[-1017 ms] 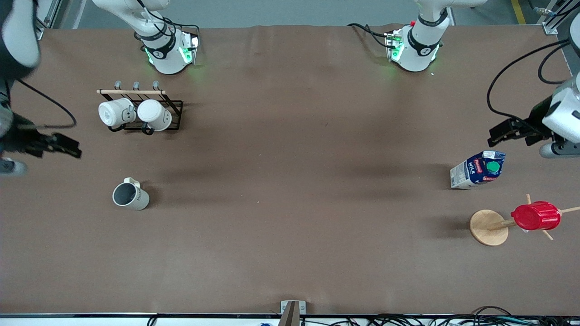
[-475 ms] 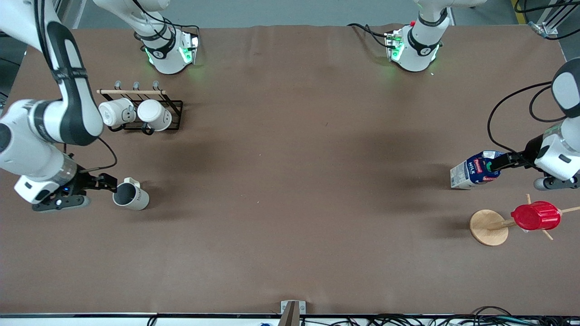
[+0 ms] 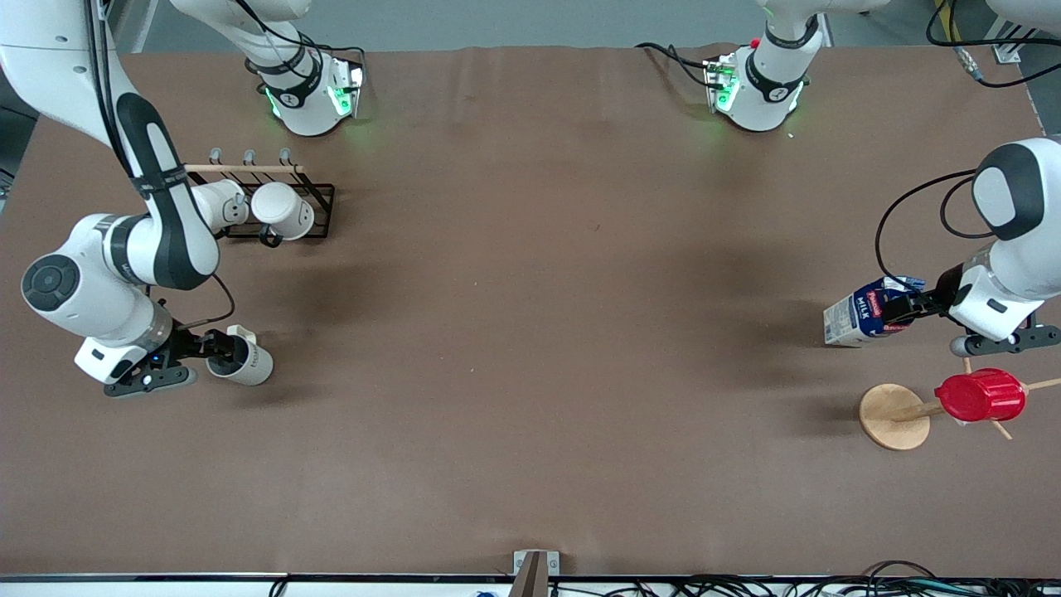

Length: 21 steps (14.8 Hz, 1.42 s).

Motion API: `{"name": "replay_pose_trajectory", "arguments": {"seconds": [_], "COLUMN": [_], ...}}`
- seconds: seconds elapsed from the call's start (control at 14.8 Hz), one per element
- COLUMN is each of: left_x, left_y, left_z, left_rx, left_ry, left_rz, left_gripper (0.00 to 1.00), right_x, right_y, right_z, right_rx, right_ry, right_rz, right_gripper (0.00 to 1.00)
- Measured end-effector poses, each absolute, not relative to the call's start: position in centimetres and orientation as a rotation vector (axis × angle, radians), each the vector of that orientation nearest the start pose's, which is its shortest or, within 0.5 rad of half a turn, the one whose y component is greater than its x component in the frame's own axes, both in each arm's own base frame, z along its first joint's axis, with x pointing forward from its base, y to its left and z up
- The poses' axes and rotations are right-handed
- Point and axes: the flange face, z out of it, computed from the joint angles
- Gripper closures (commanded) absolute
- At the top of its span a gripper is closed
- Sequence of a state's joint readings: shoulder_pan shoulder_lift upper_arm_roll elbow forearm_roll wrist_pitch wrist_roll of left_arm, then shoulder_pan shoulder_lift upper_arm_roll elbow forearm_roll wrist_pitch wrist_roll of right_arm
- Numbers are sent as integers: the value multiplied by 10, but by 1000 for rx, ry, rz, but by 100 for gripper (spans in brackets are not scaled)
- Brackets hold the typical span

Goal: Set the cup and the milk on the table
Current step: 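Grasp the grey mug with the right gripper while the left gripper grasps the milk, then carry the grey mug and milk carton toward the table center with both grippers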

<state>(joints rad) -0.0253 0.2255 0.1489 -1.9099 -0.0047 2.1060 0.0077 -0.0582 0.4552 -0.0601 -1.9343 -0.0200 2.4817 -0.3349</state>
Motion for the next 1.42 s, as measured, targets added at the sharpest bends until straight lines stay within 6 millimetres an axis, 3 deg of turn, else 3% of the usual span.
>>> {"name": "replay_pose_trajectory", "arguments": {"seconds": [0.14,0.2,0.41,0.47,0.75,0.95,1.08,1.15,1.29,1.42], "left_x": [597,595,591,591,591,591,591,591,591,590], "left_y": [71,71,71,71,72,72,72,72,73,77], "left_z": [369,365,353,351,346,344,343,343,342,342], "left_rx": [-3108,-3108,-3108,-3107,-3106,-3106,-3105,-3105,-3106,-3106], "left_ry": [-180,-180,-181,-181,-182,-182,-182,-180,-161,-142], "left_rz": [48,48,61,64,72,77,77,77,79,80], "left_gripper": [1,1,4,7,17,18,20,22,37,60], "right_x": [629,630,626,624,623,635,649,653,650,637], "right_y": [-73,-73,-72,-72,-71,-60,-27,4,86,178], "right_z": [249,244,229,226,225,254,301,325,354,364], "right_rx": [-3176,-3177,-3174,-3173,-3171,-3155,-3151,-3152,-3149,-3134], "right_ry": [-385,-386,-387,-387,-361,-346,-305,-268,-183,-65], "right_rz": [-144,-145,-113,-101,-66,51,103,115,100,69], "right_gripper": [27,39,93,100,100,100,100,100,100,100]}}
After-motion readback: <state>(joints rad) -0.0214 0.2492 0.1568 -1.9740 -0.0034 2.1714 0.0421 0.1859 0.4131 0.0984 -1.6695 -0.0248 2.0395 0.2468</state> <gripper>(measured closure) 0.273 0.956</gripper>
